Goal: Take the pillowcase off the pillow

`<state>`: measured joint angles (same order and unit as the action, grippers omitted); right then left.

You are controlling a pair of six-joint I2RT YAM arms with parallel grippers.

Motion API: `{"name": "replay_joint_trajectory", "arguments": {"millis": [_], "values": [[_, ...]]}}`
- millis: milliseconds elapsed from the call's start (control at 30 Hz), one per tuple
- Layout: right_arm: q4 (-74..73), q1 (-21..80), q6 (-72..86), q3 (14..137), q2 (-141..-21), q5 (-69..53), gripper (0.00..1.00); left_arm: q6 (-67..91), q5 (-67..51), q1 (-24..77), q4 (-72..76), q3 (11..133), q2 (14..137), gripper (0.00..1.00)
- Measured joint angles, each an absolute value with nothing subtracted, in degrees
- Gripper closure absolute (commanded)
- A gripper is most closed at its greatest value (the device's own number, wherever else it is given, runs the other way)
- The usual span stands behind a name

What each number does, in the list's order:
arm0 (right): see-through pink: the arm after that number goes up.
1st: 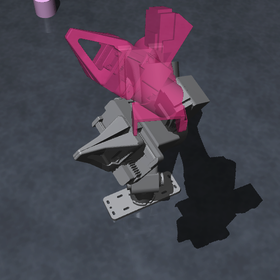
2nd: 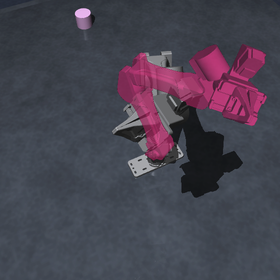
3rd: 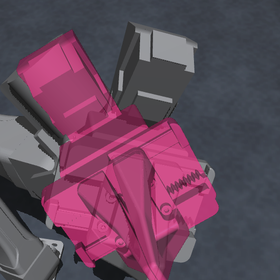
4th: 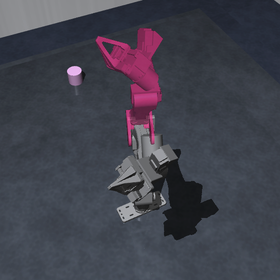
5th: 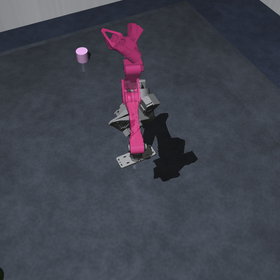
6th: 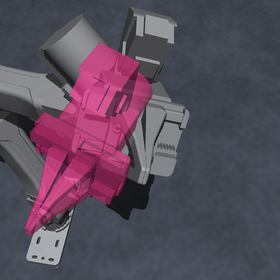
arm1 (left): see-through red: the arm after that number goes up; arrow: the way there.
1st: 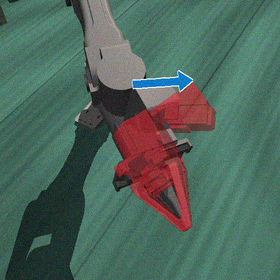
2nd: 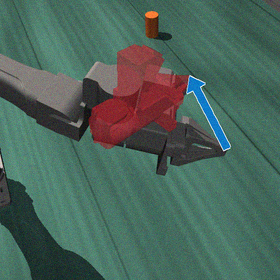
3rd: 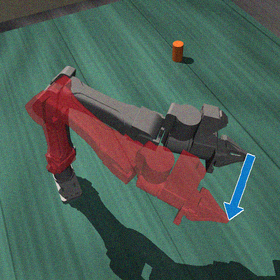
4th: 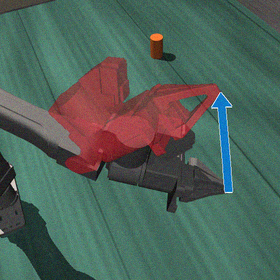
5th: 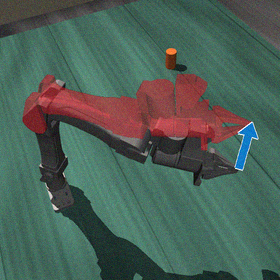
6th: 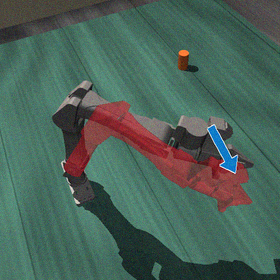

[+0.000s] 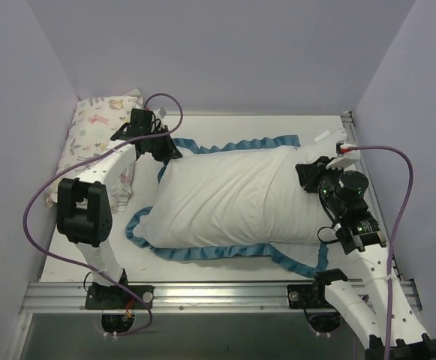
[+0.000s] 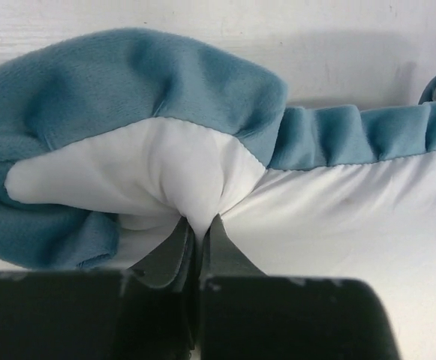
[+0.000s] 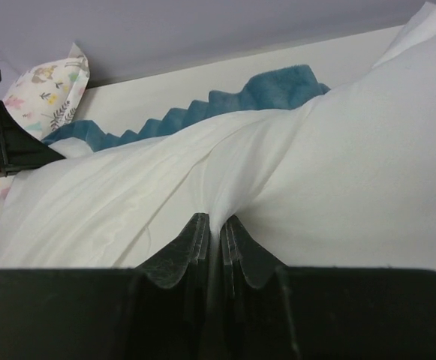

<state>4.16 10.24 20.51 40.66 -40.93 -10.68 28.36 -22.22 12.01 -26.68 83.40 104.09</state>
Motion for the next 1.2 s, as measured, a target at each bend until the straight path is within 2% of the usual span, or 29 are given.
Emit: {"name": "replay_joint_trajectory", "arguments": {"millis": [167,333,400,533,633,833,933,967,1000,1133,1200], "values": [[-2.24,11.0,20.73,45.69,-42.81,-8.88,1.0,30.13,-18.81,10.55,-28.67,83.42,100.75,1.0],[-8.27,10.98,22.79,50.87,-45.58,-9.8,1.0,35.2,-19.2,3.68,-30.06,82.91,92.53,1.0],[-9.34,8.69,23.88,52.82,-46.81,-10.13,1.0,36.62,-18.57,0.36,-30.15,82.24,88.6,1.0],[-10.87,-0.56,25.54,57.8,-47.22,-5.58,1.0,37.43,-9.82,-9.13,-29.76,80.95,84.07,1.0],[-11.4,-2.11,26.46,60.8,-47.94,-3.95,1.0,38.17,-3.44,-14.79,-28.25,77.82,82.94,1.0],[-11.62,-0.12,27.44,63.29,-53.01,-7.55,0.99,36.4,-2.68,-12.88,-26.3,75.37,82.87,1.0],[-11.81,6.68,26.04,66.0,-59.81,-8.84,0.77,33.45,-2.83,-9.19,-26.09,75.37,82.89,1.0],[-11.99,8.49,25.45,67.18,-62.65,-9.43,0.57,32.16,-2.74,-7.79,-26.17,75.35,82.89,1.0],[-12.62,10.11,24.82,68.97,-65.65,-10.26,0.49,30.92,-2.66,-6.35,-26.22,75.31,82.89,1.0],[-11.9,13.74,21.28,74.72,-76.47,-11.4,0.22,27.16,-2.37,-0.38,-26.37,73.19,81.78,1.0],[-10.9,14.46,19.66,76.2,-80.58,-11.38,0.17,25.76,-2.13,2.11,-26.76,71.02,80.42,1.0]]}}
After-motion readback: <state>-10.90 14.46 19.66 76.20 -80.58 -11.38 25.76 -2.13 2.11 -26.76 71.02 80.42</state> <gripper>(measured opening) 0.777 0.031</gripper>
